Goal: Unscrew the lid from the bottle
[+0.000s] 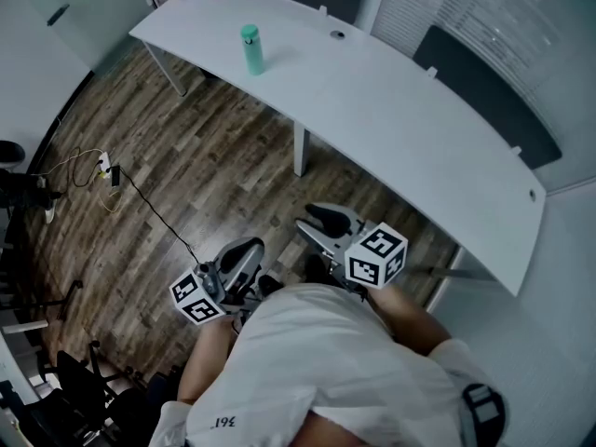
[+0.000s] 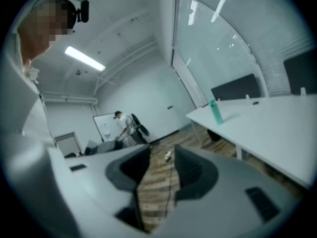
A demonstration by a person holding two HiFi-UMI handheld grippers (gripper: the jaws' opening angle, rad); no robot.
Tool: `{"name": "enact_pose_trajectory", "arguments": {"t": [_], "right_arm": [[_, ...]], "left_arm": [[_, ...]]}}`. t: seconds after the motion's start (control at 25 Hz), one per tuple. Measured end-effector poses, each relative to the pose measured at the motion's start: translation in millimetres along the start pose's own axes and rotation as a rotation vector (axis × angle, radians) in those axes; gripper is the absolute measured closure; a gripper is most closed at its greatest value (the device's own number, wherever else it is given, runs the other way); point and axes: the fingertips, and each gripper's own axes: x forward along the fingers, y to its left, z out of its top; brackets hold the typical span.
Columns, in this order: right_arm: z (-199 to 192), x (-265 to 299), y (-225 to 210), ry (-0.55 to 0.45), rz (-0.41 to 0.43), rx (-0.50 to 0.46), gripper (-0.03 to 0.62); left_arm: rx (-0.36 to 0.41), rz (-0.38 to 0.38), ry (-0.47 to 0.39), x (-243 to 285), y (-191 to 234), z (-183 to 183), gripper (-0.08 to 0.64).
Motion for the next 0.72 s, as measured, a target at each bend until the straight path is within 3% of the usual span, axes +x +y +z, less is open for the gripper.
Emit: {"name": "enact_pose_trajectory", "arguments": {"t": [0.2,0.72], "right_arm": [[0.8,-6.6,-12.2,0.011,-0.013,-0.028,0.405],[6.2,-20.2,-47.0,0.064,0.003,-0.141,0.403]], "left_arm": [[0.010,0.010,0.009,12.1,2.1,-5.8,0.535],[0.022,0.074,-0.015,51.4,22.4,-14.7,0.534]]}}
